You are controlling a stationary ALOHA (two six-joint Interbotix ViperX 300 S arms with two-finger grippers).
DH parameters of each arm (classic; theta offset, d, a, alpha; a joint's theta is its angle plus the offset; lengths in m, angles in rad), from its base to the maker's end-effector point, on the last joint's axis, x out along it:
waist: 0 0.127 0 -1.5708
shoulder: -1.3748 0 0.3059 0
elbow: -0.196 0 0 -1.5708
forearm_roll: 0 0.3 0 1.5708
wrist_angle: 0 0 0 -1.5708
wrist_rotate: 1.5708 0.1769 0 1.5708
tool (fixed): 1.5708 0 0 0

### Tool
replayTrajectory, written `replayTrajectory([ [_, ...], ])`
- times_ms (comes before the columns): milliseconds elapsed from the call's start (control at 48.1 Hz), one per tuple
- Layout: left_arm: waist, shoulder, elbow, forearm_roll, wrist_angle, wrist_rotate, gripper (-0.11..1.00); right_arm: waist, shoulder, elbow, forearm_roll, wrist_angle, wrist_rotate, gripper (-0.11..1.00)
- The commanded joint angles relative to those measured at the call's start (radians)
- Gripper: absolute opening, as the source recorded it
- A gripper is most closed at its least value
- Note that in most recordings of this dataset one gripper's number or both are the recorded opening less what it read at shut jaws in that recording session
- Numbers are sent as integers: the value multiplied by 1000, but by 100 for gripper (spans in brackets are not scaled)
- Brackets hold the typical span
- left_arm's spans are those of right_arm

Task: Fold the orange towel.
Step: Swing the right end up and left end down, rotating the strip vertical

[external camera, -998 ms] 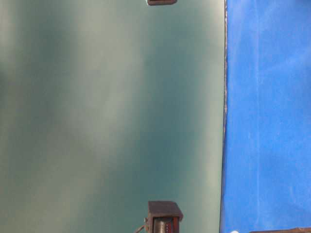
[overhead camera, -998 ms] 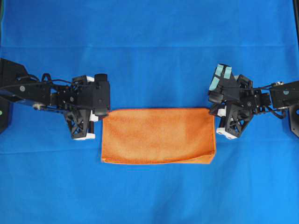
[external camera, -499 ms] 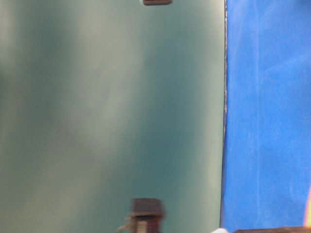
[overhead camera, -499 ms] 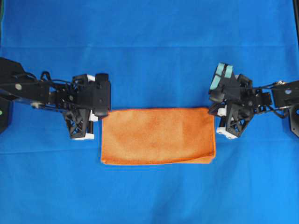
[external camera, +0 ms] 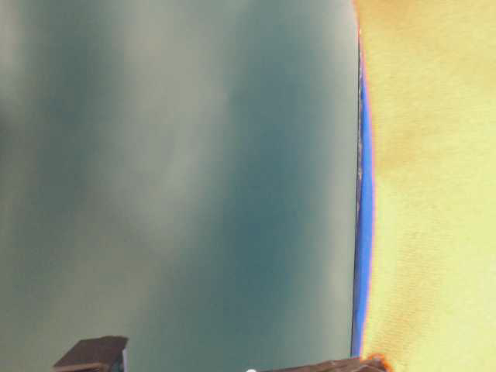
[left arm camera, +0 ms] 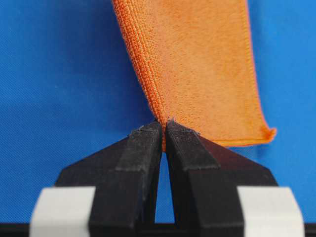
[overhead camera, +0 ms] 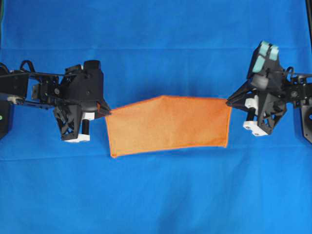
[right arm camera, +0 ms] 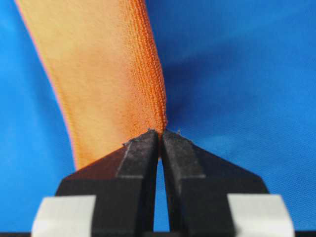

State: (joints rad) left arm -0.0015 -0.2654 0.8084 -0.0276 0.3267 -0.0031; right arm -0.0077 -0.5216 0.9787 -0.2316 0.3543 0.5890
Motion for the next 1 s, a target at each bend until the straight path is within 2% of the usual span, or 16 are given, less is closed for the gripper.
replayTrajectory([
  [0,-3,-18,-14,0,-9,-2,1,3,-11,-12,-5,-2,-3,3],
  [145,-15,-15,-18,2,-52,-2,1,-3,17,-23,-20,-18,-3,3],
  [249,-41,-6,-23,2,-110,-2,1,-35,43,-37,-37,-28,-2,3],
  [478,-123,55,-66,2,-261,9,1,-196,144,-104,-112,-52,-2,3],
  [707,-158,169,-176,2,-347,23,1,-345,258,-212,-206,-92,-5,3],
  [831,-160,232,-247,3,-362,63,1,-407,316,-279,-255,-107,-6,3],
  [977,-166,291,-334,2,-364,146,1,-445,379,-359,-301,-135,-6,3],
])
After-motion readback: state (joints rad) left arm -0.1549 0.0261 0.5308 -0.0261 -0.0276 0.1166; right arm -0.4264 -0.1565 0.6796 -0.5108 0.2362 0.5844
